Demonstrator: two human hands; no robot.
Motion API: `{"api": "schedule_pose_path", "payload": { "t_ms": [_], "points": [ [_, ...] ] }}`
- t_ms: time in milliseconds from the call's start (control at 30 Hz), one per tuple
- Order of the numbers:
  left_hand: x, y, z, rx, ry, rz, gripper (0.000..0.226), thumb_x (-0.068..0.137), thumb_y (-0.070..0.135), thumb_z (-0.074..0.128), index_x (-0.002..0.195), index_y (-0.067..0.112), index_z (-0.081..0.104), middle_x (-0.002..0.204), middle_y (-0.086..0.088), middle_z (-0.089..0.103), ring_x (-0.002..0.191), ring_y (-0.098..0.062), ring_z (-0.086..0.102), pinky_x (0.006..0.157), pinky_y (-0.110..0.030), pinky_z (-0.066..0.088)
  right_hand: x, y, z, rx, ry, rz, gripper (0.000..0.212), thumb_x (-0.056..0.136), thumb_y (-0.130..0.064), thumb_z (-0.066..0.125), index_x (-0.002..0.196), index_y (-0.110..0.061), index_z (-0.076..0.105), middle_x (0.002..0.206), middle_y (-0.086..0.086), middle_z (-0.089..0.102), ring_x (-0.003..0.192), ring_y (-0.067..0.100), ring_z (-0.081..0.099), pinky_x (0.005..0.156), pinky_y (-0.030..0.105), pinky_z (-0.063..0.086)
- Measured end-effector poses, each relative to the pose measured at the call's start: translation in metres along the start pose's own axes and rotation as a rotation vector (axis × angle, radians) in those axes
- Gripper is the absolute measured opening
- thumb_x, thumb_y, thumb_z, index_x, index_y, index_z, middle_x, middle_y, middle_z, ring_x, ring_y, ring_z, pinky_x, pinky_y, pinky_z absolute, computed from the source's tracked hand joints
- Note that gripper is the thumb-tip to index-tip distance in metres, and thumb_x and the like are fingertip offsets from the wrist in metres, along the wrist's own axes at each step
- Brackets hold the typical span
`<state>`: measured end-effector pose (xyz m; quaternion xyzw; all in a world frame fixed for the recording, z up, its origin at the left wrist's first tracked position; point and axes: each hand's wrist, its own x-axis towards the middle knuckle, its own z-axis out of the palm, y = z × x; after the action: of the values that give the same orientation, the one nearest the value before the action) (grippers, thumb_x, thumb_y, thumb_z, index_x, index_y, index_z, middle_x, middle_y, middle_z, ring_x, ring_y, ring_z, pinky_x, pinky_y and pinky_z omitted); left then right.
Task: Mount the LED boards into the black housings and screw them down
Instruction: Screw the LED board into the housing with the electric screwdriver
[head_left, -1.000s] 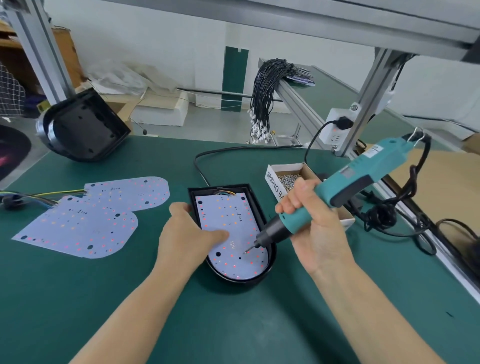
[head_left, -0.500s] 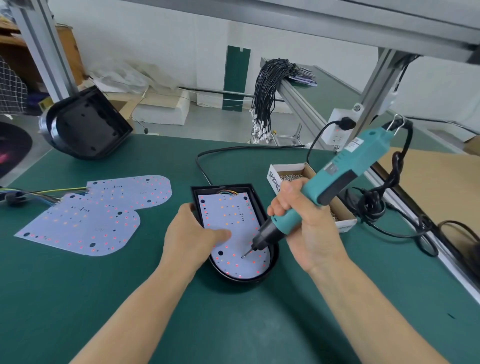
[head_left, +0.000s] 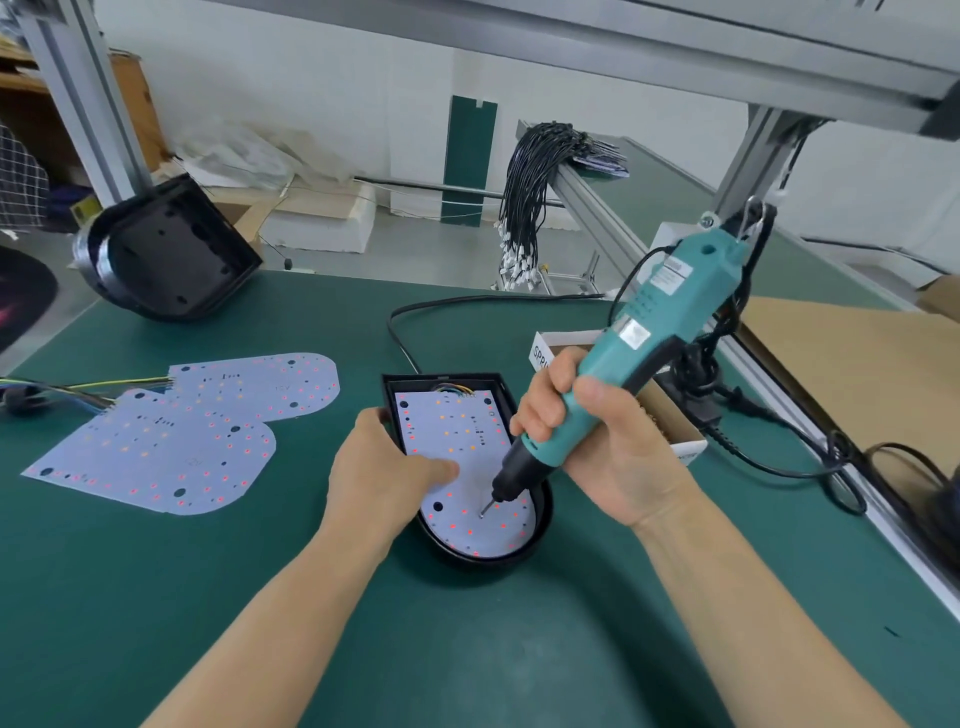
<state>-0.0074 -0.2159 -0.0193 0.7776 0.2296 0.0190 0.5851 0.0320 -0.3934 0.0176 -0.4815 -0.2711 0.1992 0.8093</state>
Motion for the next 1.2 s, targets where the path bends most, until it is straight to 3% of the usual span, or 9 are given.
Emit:
{"api": "schedule_pose_path", "payload": {
  "t_ms": [100,200,367,533,633,700,833,1033,1200],
  "points": [
    [0.001,0.001,0.001,-0.004,-0.004,-0.013,0.064,0.063,0.009,0.082,0.119,0.013,0.051,0.102,-0.002,0.066,0.093,-0.026,0.064,0.081,-0.047,0.055,0.008,-0.009,-0.003,-0.046,-0.222,0.06,0.032,0.064,-0.029,0.082,0.075,-0.02,0.053,0.066,-0.001,0.047,0.063,0.017,0.045,0.078,0.035,0.037],
    [0.001,-0.002,0.0,-0.039,-0.014,-0.025,0.06,0.064,0.007,0.082,0.116,0.014,0.053,0.102,0.0,0.068,0.092,-0.024,0.066,0.084,-0.047,0.054,0.014,-0.01,-0.007,0.002,-0.26,0.083,0.034,0.061,-0.03,0.083,0.075,-0.018,0.055,0.066,-0.001,0.049,0.062,0.017,0.047,0.078,0.037,0.035],
    [0.0,-0.007,-0.003,-0.079,0.004,-0.023,0.065,0.064,0.009,0.082,0.121,0.016,0.052,0.105,0.002,0.068,0.093,-0.021,0.066,0.085,-0.046,0.054,0.007,-0.012,-0.018,0.243,-0.121,-0.035,0.037,0.061,-0.033,0.085,0.074,-0.017,0.054,0.065,-0.002,0.049,0.06,0.015,0.047,0.077,0.034,0.045],
    [-0.005,-0.007,-0.006,0.117,0.147,0.115,0.101,0.068,0.024,0.082,0.148,0.023,0.019,0.137,0.0,0.041,0.112,-0.024,0.049,0.088,-0.037,0.041,-0.005,-0.036,-0.034,0.243,0.205,-0.188,0.057,0.05,-0.057,0.086,0.077,-0.019,0.053,0.07,-0.003,0.047,0.064,0.014,0.045,0.078,0.031,0.045],
    [-0.01,-0.003,-0.003,0.393,0.325,0.332,0.09,0.072,0.024,0.078,0.145,0.014,0.027,0.146,-0.006,0.031,0.13,-0.027,0.033,0.105,-0.041,0.028,-0.013,-0.057,-0.046,0.323,0.388,-0.307,0.056,0.07,-0.072,0.061,0.076,-0.017,0.05,0.07,-0.002,0.047,0.066,0.016,0.046,0.08,0.033,0.045],
    [-0.011,0.006,0.006,0.452,0.406,0.564,0.066,0.074,0.017,0.075,0.133,0.012,0.046,0.135,-0.006,0.045,0.125,-0.026,0.036,0.099,-0.032,0.022,-0.018,-0.068,-0.053,0.354,0.479,-0.371,0.057,0.079,-0.074,0.044,0.074,-0.017,0.049,0.069,-0.002,0.047,0.065,0.016,0.047,0.079,0.033,0.046],
    [-0.007,0.047,0.048,0.525,0.186,0.866,0.016,0.08,0.013,0.068,0.094,0.02,0.07,0.096,0.004,0.066,0.101,-0.024,0.052,0.081,-0.026,0.021,-0.025,-0.079,-0.058,0.345,0.613,-0.434,0.052,0.079,-0.068,0.051,0.07,-0.017,0.049,0.064,-0.002,0.047,0.06,0.016,0.047,0.07,0.029,0.046],
    [0.019,0.085,0.133,0.944,-0.232,0.839,0.019,0.087,0.019,0.055,0.088,0.025,0.072,0.095,0.005,0.07,0.098,-0.018,0.057,0.093,-0.036,0.025,-0.034,-0.087,-0.061,0.286,0.634,-0.511,0.053,0.054,-0.06,0.074,0.071,-0.018,0.048,0.064,-0.002,0.047,0.059,0.016,0.047,0.067,0.028,0.046],
    [0.029,0.088,0.164,1.14,-0.302,0.73,0.017,0.085,0.012,0.053,0.084,0.021,0.067,0.084,0.004,0.066,0.086,-0.022,0.056,0.099,-0.043,0.024,-0.036,-0.09,-0.063,0.238,0.684,-0.523,0.047,0.064,-0.06,0.069,0.072,-0.018,0.047,0.064,-0.002,0.047,0.059,0.015,0.047,0.068,0.028,0.047]
  ]
}}
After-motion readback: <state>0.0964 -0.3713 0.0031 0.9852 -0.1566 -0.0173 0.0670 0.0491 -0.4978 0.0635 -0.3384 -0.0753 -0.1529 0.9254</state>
